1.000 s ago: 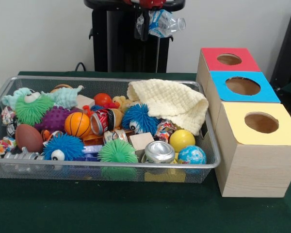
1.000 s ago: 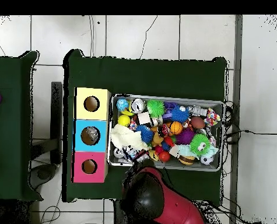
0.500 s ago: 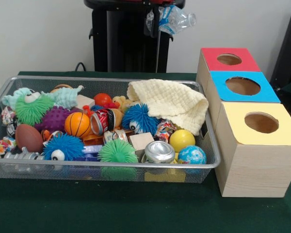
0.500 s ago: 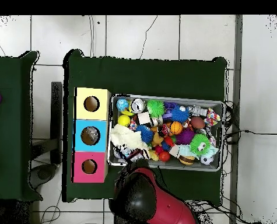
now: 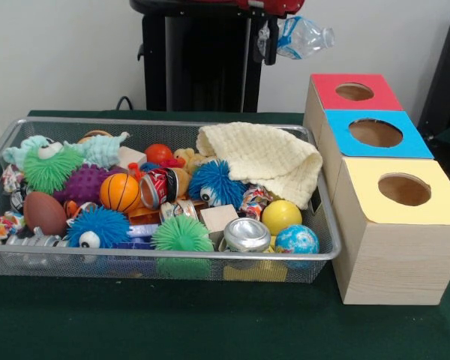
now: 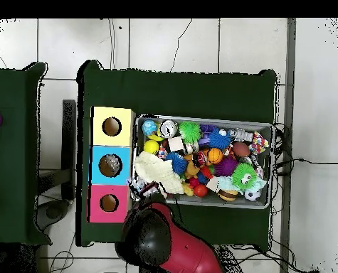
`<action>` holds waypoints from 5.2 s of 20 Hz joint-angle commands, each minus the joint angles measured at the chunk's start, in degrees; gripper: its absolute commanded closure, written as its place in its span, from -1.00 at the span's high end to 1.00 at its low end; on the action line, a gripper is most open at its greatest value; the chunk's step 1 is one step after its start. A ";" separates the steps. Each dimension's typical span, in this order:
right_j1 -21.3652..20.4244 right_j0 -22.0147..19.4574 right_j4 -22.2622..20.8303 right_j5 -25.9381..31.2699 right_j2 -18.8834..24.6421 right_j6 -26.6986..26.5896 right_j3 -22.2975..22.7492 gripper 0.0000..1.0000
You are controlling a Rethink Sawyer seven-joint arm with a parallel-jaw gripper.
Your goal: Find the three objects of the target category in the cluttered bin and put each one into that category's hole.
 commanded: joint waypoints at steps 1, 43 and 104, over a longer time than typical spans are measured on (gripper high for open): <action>3.56 0.92 4.48 -5.12 2.46 16.77 3.07 -1.00; 10.87 10.46 11.48 -13.92 4.67 25.75 1.57 -1.00; 22.94 31.36 27.43 5.05 -15.70 24.02 -19.77 -1.00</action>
